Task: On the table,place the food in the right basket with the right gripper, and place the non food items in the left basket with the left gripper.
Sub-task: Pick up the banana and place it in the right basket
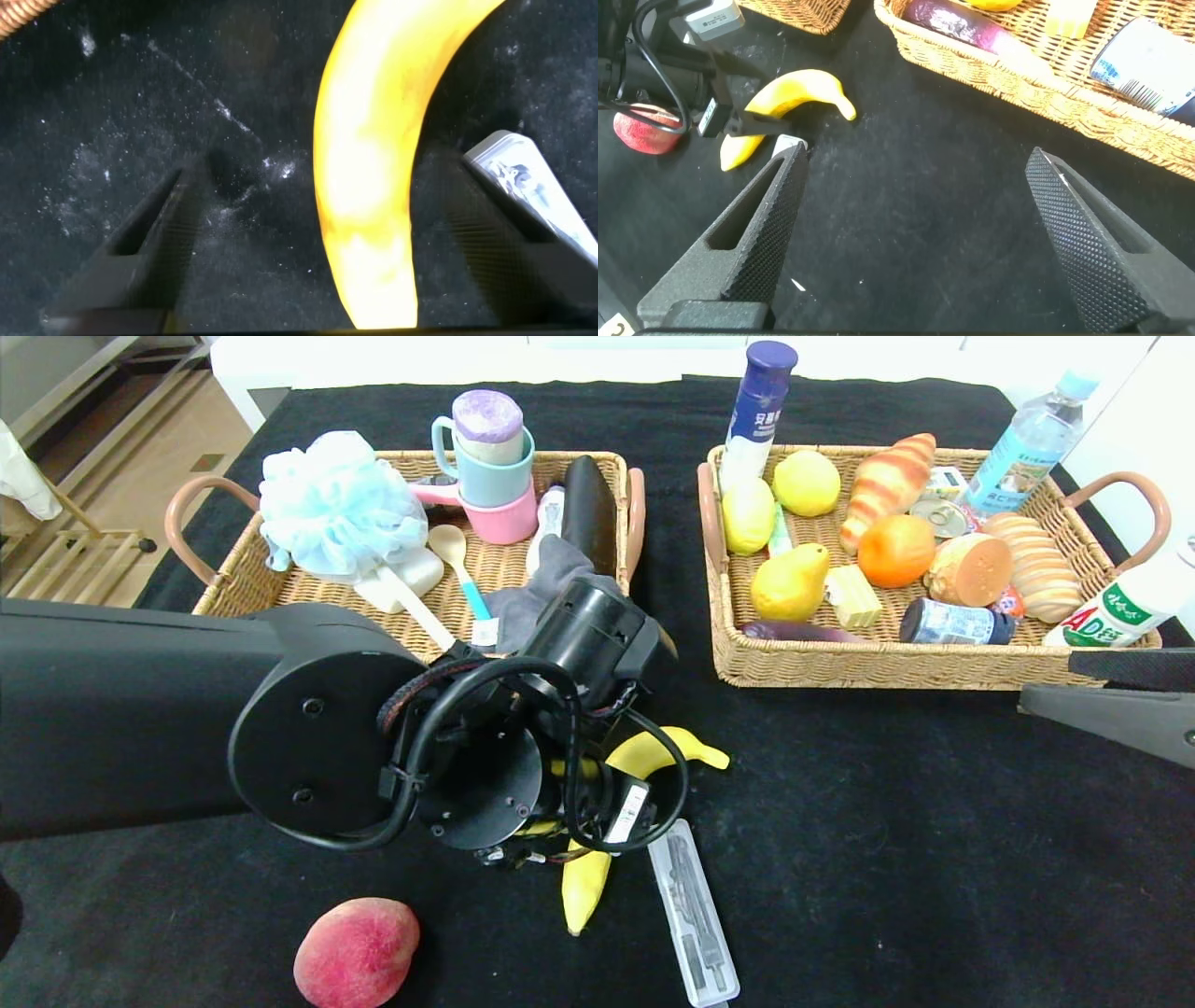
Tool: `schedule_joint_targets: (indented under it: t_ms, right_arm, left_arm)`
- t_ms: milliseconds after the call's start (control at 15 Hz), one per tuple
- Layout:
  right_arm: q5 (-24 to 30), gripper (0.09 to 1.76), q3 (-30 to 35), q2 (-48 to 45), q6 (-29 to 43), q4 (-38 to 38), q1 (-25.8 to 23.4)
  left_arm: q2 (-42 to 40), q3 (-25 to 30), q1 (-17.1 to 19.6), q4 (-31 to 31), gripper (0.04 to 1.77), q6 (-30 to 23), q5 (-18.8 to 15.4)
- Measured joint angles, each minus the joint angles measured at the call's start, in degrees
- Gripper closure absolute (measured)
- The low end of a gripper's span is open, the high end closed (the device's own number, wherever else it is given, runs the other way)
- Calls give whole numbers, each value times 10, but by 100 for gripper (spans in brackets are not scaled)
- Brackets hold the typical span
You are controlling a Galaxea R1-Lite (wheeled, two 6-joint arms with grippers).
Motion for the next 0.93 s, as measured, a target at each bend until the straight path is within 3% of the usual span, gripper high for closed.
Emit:
schedule_joint_targets:
  t_ms: [200, 400, 467, 933]
  right_arm:
    - [0, 14, 0, 0, 0, 0, 0]
    - [0, 14, 0, 0, 0, 0, 0]
    - [0, 14, 0, 0, 0, 0, 0]
    - [0, 14, 0, 0, 0, 0, 0]
  left_arm:
    - [0, 1, -2, 0, 71, 0, 0]
    - [0, 3, -2, 0, 103, 0, 0]
    - [0, 4, -2, 0, 121, 0, 0]
    - [-3, 4, -3, 3, 123, -2, -1]
